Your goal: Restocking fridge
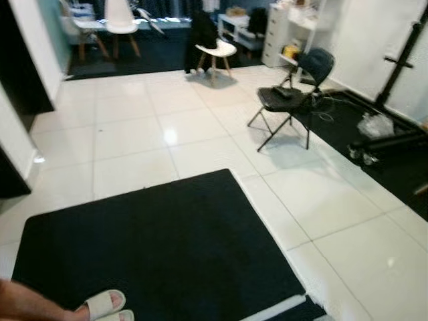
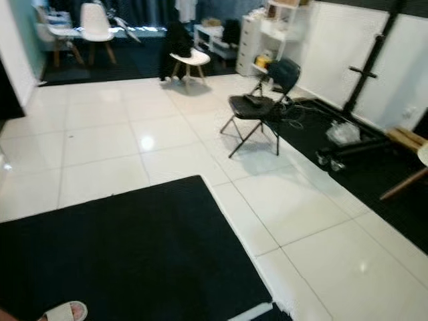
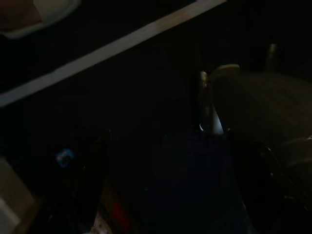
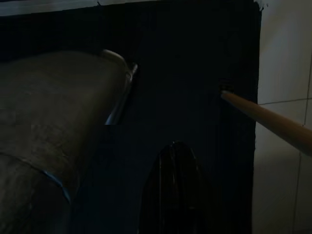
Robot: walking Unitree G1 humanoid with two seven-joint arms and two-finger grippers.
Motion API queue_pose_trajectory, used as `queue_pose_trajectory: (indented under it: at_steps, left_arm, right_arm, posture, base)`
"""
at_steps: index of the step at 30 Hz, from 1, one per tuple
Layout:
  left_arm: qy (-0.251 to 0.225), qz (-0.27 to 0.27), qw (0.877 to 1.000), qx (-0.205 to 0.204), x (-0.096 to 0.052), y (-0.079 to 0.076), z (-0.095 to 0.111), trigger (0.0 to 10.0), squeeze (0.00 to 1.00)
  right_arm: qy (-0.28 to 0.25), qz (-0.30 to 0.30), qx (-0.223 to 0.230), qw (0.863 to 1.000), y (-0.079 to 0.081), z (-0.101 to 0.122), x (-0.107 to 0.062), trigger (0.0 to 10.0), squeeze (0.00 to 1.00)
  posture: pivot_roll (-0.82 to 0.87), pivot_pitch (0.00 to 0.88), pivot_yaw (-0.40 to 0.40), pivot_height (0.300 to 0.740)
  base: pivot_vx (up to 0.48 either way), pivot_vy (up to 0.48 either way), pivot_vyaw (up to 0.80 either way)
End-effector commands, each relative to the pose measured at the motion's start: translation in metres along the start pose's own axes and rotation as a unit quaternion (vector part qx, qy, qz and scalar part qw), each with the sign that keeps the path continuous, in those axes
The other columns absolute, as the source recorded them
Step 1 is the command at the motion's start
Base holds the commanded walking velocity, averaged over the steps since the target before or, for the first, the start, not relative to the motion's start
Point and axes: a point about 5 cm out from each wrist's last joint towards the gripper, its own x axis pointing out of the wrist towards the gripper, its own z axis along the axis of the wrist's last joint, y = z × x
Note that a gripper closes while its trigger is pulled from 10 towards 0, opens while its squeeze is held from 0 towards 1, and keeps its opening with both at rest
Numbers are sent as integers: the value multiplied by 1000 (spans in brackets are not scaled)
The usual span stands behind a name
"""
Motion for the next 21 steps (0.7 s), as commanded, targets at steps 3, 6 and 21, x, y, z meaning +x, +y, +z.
queue_pose_trajectory:
  at_steps: [3,6,21]
  left_arm:
    - [13,-26,1000,3,2,-14,-7,10000,0]
    - [13,-25,1000,3,2,-14,-7,10000,0]
    - [8,-25,1000,-4,3,-15,-4,10000,0]
  right_arm:
    - [-2,-4,-6,1000,-2,2,0,10000,0]
    - [-2,-21,-15,1000,-5,3,0,10000,0]
    - [2,-38,-12,999,-8,4,0,10000,0]
  posture:
    - [-22,0,-4,740]
    - [-21,0,-5,740]
    - [-21,0,1,740]
  base:
    - [274,0,0]
    - [274,0,0]
    - [272,0,-416]
